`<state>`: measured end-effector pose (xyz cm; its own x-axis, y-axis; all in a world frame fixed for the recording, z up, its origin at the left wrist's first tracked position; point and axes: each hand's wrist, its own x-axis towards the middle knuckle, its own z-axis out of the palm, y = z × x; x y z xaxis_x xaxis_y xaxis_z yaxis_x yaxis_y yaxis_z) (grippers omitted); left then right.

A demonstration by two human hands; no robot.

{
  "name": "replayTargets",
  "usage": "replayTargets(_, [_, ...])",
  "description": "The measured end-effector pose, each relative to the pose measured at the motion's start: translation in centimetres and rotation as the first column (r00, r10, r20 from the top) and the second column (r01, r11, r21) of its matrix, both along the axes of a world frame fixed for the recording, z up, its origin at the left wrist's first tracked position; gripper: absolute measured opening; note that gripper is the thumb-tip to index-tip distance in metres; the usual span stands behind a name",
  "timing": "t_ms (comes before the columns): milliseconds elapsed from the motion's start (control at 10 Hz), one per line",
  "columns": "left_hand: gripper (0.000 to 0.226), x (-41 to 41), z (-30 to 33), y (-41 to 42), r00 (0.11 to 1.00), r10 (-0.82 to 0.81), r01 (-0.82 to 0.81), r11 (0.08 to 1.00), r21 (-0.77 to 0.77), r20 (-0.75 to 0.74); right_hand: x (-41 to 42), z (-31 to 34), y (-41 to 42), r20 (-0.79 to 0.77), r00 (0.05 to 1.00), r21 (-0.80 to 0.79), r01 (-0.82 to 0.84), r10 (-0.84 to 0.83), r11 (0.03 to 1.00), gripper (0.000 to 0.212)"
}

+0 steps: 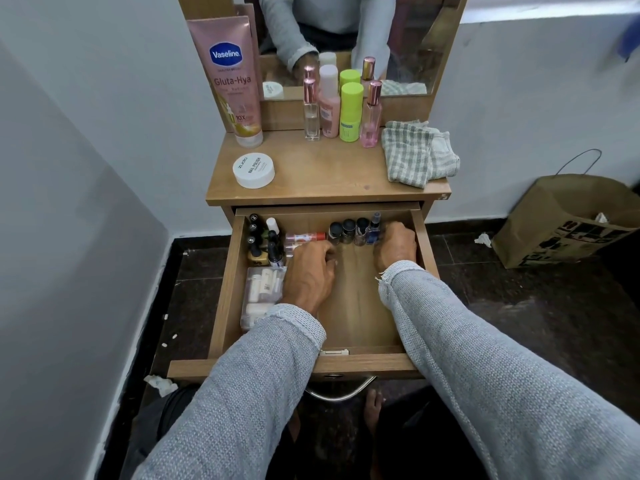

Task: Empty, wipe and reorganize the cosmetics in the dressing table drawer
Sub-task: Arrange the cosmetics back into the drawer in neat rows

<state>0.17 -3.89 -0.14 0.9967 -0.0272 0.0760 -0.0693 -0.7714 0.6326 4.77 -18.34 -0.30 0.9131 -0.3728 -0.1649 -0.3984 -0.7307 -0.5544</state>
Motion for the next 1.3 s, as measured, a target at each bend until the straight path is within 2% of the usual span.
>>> replayTargets(1300, [0.025,-0.32,0.27,-0.52,0.999,0.018,-0.017,1.000,0.019,-0.027,-0.30,-0.44,-0.09,0.008,1.000,0.047,0.000,0.000,0.999,0.017])
